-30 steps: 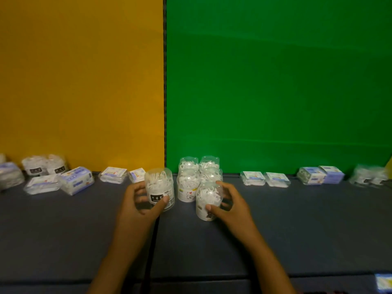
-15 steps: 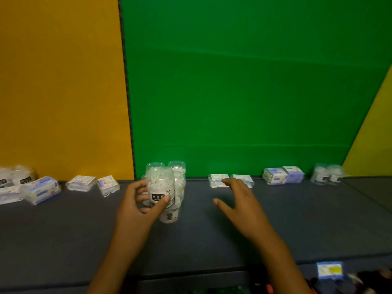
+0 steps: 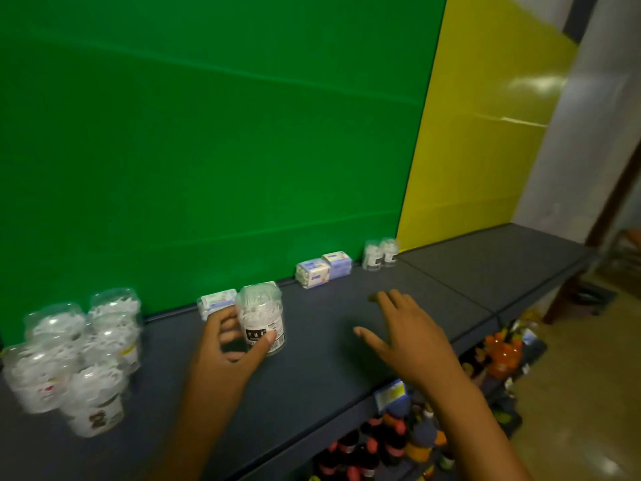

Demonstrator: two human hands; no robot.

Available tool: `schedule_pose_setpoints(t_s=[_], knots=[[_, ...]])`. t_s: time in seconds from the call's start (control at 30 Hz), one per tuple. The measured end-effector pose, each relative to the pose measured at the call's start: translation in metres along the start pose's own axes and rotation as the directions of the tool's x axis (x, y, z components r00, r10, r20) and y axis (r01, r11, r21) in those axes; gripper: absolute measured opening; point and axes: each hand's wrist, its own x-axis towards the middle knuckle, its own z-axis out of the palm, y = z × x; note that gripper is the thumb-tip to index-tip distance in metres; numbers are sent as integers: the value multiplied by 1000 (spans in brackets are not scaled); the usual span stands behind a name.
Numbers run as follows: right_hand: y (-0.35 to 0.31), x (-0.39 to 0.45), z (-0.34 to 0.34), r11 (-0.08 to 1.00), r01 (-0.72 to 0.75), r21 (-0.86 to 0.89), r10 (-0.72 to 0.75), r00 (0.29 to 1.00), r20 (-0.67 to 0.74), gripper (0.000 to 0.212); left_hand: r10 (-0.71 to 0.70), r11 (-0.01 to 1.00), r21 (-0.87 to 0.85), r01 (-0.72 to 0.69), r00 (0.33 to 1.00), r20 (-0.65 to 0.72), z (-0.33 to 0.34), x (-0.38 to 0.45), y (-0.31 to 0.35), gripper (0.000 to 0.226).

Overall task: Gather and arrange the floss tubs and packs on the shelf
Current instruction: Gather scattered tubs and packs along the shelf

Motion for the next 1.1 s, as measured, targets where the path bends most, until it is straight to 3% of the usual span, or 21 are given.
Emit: schedule_pose_setpoints(t_s=[0.27,0.77,1.1], knots=[[83,-1,-4,998,-53,35,54,998,-15,57,1,1000,24,-4,995,101,83,8,6,54],[252,50,-13,990,127,58,-129,991,22,61,54,995,91,-49,997,-56,264,21,18,53],[297,122,13,976,194,96,-196,981,12,62,24,965,261,8,993,-118,320,77,5,53]])
